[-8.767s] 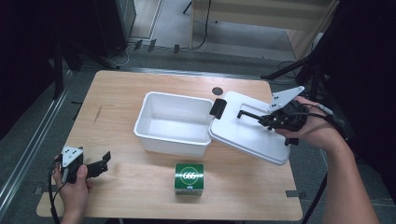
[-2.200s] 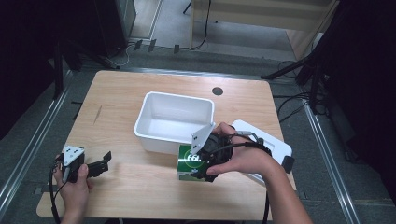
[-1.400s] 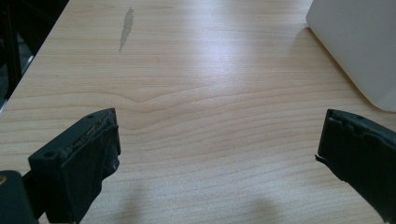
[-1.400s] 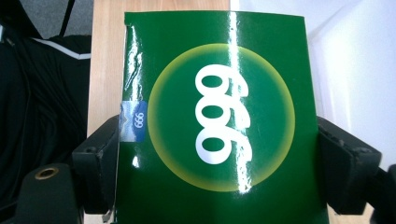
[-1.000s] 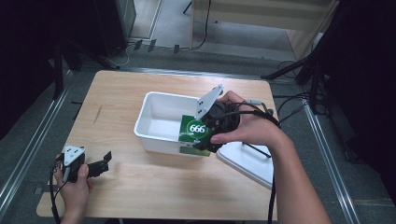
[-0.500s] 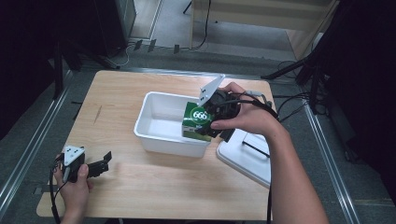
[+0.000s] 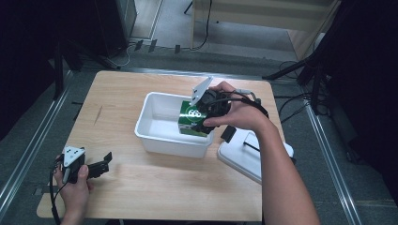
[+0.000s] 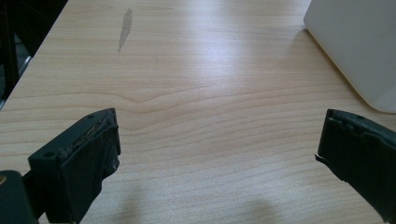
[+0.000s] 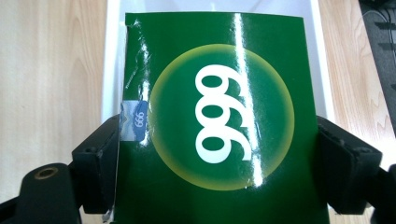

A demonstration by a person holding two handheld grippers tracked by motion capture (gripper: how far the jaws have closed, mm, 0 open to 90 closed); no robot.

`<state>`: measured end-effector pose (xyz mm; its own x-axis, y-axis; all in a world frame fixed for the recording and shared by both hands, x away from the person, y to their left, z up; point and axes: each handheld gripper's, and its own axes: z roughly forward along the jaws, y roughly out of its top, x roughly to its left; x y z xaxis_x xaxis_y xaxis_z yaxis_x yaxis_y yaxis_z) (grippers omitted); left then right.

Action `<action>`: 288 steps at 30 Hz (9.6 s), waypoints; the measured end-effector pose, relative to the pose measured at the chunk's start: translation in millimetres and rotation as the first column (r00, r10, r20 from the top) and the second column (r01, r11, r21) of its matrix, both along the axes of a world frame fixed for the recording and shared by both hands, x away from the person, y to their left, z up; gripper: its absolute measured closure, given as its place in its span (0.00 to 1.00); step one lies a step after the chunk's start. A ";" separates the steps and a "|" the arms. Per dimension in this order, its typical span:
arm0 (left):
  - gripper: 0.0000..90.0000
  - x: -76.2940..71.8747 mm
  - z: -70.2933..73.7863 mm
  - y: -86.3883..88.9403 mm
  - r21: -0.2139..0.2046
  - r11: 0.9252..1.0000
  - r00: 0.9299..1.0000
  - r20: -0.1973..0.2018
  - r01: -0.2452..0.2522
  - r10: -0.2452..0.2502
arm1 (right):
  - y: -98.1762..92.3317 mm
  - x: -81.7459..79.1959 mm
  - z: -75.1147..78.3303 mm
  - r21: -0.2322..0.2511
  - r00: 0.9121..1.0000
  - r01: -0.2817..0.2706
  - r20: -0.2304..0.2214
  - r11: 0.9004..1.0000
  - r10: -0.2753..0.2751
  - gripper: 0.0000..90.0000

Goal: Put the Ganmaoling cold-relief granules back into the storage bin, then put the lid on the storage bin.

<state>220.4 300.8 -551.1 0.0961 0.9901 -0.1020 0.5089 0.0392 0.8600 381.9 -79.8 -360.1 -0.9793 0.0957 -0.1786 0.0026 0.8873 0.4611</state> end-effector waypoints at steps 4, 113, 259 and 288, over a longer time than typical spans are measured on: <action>0.00 0.1 -0.2 0.0 -0.004 1.000 1.000 0.001 0.000 0.000 | 0.2 4.5 -9.8 -0.034 1.000 -0.002 0.027 0.999 0.003 0.18; 0.00 0.2 0.0 0.2 -0.002 1.000 1.000 -0.005 0.008 -0.008 | -74.3 -9.0 -1.0 -0.079 0.981 0.186 -0.038 0.979 -0.189 0.00; 0.00 -0.3 0.0 0.2 -0.004 1.000 1.000 -0.002 0.002 -0.002 | -82.2 -16.0 40.3 -0.121 0.991 0.130 0.024 0.984 -0.128 0.95; 0.00 -0.6 0.1 1.7 -0.014 1.000 1.000 0.004 -0.009 0.009 | 18.0 4.7 32.3 -0.118 1.000 0.026 0.009 0.993 -0.025 0.95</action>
